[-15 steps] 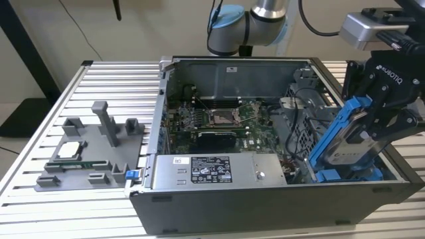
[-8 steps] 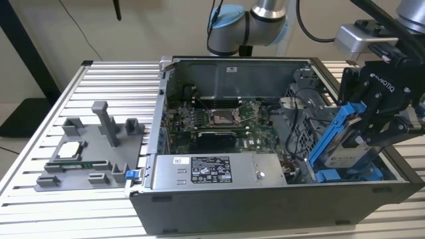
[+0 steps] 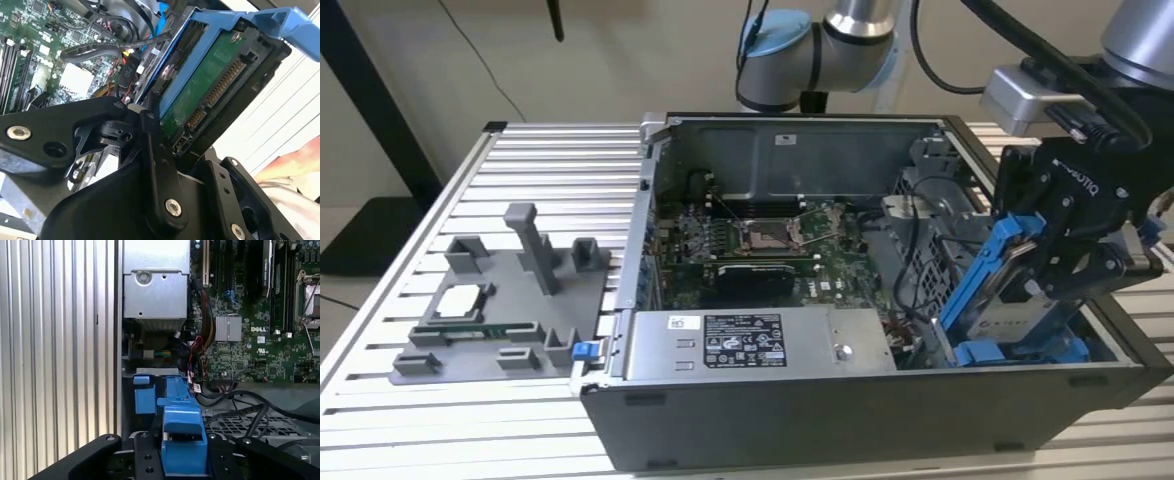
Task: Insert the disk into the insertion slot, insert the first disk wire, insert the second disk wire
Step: 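Insert the disk into the insertion slot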
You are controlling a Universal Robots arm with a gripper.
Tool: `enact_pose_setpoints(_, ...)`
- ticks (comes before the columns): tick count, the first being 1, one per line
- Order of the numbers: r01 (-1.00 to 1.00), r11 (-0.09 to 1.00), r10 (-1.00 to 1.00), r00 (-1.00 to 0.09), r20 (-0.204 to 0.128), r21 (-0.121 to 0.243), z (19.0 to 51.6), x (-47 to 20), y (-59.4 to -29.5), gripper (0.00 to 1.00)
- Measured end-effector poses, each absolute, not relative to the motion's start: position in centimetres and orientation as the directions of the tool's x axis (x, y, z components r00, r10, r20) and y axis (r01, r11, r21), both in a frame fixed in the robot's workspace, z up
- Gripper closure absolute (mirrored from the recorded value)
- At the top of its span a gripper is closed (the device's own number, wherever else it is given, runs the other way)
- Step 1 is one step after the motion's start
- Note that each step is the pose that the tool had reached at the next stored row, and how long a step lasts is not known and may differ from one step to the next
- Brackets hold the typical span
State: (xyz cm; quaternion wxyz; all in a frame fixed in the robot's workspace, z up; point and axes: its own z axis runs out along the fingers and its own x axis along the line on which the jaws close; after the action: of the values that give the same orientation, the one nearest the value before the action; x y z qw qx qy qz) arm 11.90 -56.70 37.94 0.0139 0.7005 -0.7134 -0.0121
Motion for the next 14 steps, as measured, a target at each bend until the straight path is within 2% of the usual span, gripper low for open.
enact_pose_setpoints(11, -0.999, 0.018, -1.0, -0.018, 0.001, 0.037, 37.65, 11.91, -56.66, 1.0)
enact_pose_setpoints(12, -0.999, 0.018, -1.0, -0.018, 0.002, 0.037, 37.66, 11.91, -56.66, 0.0)
enact_pose_setpoints(14, -0.999, 0.018, -1.0, -0.018, 0.002, 0.037, 37.66, 11.9, -56.67, 0.0)
